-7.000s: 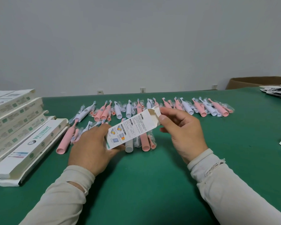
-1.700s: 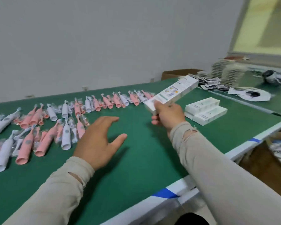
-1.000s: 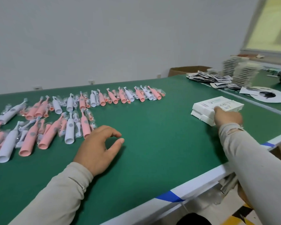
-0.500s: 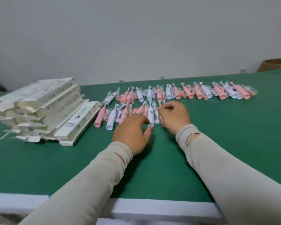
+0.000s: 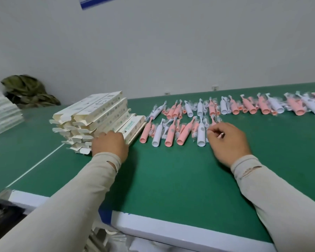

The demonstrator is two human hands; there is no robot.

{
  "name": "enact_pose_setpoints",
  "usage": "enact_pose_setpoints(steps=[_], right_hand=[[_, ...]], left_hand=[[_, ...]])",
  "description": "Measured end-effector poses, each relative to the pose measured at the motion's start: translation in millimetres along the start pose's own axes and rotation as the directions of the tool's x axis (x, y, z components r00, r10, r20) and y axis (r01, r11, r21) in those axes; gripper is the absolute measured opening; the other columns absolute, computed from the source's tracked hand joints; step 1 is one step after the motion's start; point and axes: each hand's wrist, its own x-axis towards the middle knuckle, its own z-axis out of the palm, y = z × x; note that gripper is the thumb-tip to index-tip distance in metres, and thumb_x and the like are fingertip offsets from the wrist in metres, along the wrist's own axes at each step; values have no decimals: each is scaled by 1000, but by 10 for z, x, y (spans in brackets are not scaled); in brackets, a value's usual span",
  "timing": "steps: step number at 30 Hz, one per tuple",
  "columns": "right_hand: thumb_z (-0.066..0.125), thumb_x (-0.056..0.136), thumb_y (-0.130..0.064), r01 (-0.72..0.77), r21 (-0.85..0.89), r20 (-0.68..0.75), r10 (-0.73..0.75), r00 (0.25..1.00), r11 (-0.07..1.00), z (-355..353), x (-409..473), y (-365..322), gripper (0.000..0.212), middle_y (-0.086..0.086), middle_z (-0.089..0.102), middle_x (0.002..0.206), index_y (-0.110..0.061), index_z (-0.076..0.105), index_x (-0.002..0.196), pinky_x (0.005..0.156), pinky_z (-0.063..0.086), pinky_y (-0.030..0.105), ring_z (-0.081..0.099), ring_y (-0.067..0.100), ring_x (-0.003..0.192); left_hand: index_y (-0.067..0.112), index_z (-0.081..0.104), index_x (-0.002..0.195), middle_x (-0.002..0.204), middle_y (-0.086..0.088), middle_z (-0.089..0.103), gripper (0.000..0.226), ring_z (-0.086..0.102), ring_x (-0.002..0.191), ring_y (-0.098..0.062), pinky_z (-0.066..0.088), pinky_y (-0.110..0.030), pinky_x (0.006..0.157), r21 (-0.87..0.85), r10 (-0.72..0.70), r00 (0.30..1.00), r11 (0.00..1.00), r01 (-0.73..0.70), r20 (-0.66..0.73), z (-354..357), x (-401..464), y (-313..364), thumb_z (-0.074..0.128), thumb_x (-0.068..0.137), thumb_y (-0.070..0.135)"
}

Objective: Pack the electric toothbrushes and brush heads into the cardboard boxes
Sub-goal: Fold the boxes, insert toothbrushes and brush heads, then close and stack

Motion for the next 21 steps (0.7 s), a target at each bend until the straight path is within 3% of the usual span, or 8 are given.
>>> enact_pose_setpoints(steps=[5,12,14,16,18,19,20,21], right_hand=[[64,89,-22,20,14,7,-20,1000,1000,8,-19,24,11,-18,62,86,-29,67,80,75,47,27,59,2,81],[64,89,-24,0,7,-4,0,1000,1000,-33,-23,18,15,-16,62,85,-34,64,78,75,48,28,58,2,79],[64,90,-25,-7,0,2,7,1000,1000,-36,-25,-15,11,-16,62,86,-32,67,82,76,50,29,59,4,80],[63,90,-26,-5,2,-6,5,1000,1000,-40,-31,-46,10,-17,61,87,-32,67,83,75,50,28,59,4,81],[64,90,-26,12,7,-26,-12,1000,1000,-36,-39,-89,14,-19,62,88,-36,64,80,72,47,22,58,0,81],[64,90,-26,17,36,-31,-16,999,999,-31,-40,-117,17,-20,63,87,-37,64,78,69,45,17,58,-1,78],[65,90,-26,13,98,-22,-11,1000,995,-18,-41,-148,18,-21,64,83,-38,64,76,66,43,12,59,-3,75],[66,90,-28,-3,194,12,1,1000,981,-2,-49,-187,19,-20,67,80,-38,67,74,62,42,8,60,-3,71]], left_hand=[[18,52,117,105,-5,62,26,64,94,-31,43,-35,67,-57,-7,999,998,4,-54,101,47,30,57,92,25],[16,53,116,91,-4,55,29,63,86,-32,45,-36,63,-121,8,992,992,-23,-122,56,110,-6,49,89,9],[16,53,120,100,-7,61,34,63,86,-33,46,-39,63,-159,-17,986,987,-9,-163,-10,112,-78,47,89,4],[17,56,121,111,-10,64,34,61,86,-34,46,-40,66,-303,-90,969,953,17,-230,-97,97,-156,46,91,4],[19,60,119,107,-5,67,28,57,77,-24,42,-33,68,-546,-181,921,837,-40,-346,-220,17,-155,50,94,12],[20,61,118,97,2,68,26,57,71,-16,43,-29,67,-678,-220,897,726,-112,-383,-296,-41,-81,55,93,15],[20,62,117,86,8,67,27,60,68,-9,46,-23,66,-814,-249,893,549,-189,-375,-383,-94,48,60,91,16],[19,62,118,79,10,66,30,64,68,-6,51,-20,66,-933,-250,924,289,-215,-291,-465,-141,213,65,89,14]])
